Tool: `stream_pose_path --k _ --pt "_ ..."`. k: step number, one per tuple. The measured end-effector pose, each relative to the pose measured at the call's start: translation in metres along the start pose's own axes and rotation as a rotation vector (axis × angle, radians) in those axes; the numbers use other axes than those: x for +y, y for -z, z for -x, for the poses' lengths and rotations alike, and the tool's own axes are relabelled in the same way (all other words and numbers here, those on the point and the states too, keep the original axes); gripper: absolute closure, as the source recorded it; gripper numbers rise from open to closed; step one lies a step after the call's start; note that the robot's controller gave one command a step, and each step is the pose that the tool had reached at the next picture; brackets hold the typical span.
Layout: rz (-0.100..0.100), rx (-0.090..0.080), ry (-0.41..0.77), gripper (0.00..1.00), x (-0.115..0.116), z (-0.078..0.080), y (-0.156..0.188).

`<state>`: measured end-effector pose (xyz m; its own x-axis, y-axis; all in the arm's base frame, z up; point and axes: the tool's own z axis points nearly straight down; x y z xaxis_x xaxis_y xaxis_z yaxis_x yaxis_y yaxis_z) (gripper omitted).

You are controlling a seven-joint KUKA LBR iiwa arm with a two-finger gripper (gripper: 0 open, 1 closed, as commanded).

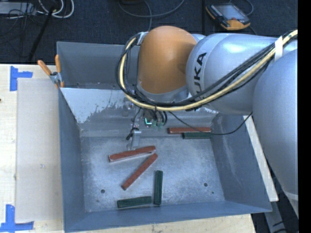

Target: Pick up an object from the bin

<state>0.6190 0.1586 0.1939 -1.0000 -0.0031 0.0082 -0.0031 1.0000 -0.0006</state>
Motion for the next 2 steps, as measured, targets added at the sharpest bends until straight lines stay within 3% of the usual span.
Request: stream_pose_path --k 1,2 --pt "-0.001 0.001 0.036 0.00 -0.070 -0.033 -0.129" --pt "0.001 -0.011 0.109 0.00 -0.049 -0.005 -0.123"
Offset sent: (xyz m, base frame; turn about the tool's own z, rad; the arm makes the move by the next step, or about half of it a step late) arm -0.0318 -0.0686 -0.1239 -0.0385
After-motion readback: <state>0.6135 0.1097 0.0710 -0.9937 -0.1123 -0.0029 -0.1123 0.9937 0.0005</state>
